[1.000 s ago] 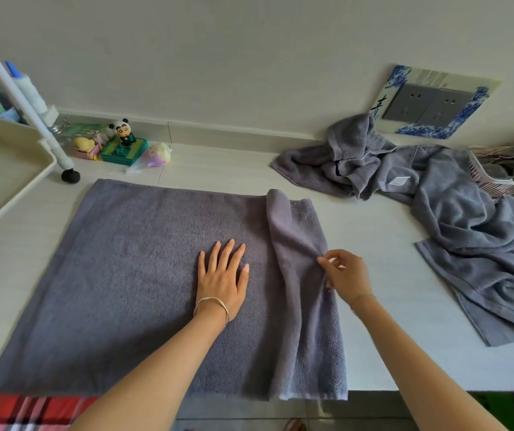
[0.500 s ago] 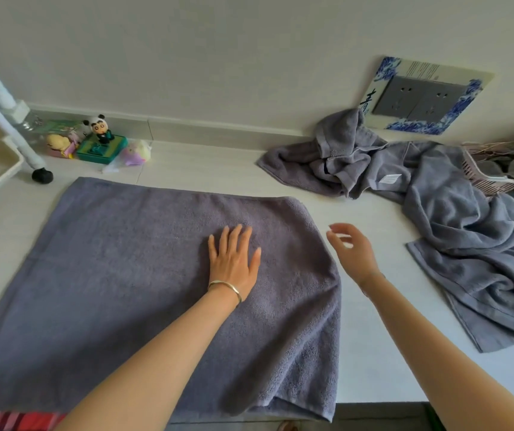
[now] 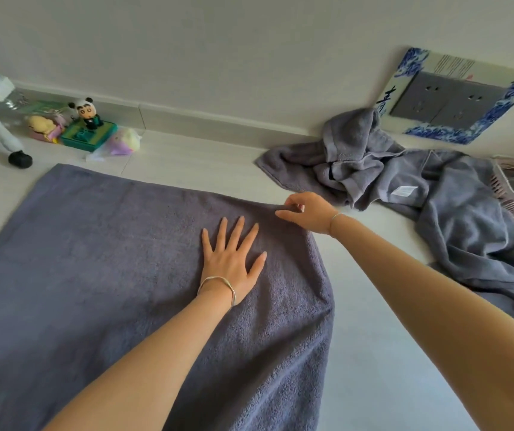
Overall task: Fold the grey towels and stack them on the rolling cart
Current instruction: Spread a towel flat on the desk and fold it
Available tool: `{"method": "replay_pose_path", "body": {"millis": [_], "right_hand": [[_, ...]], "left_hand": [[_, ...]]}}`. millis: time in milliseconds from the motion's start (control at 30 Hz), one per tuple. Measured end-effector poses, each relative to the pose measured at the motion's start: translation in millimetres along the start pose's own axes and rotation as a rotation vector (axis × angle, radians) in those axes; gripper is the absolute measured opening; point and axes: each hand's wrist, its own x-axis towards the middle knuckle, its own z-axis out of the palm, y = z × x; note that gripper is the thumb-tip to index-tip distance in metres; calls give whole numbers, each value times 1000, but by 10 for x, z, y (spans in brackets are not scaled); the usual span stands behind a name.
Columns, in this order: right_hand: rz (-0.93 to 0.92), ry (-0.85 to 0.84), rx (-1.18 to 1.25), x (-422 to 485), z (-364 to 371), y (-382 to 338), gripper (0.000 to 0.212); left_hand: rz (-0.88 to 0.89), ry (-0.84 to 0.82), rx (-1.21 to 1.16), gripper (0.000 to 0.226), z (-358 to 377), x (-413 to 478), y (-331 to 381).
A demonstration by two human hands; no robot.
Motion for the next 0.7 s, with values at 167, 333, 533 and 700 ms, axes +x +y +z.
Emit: {"method": "replay_pose_path", "body": {"millis": [167, 333, 533, 700], "right_hand": [[-18, -162, 287, -44, -267, 11, 39], [-34, -162, -172, 50, -541, 328, 31], [-67, 249, -76, -71, -261, 484, 15], [-191, 329, 109, -623, 376, 64, 26]], "left_hand": [[-18, 41, 15, 68, 24, 11, 11], [-30, 26, 14, 69, 25, 8, 15], [-38, 7, 4, 72, -3, 13, 29], [-56, -33, 43, 65, -23, 38, 46]]}}
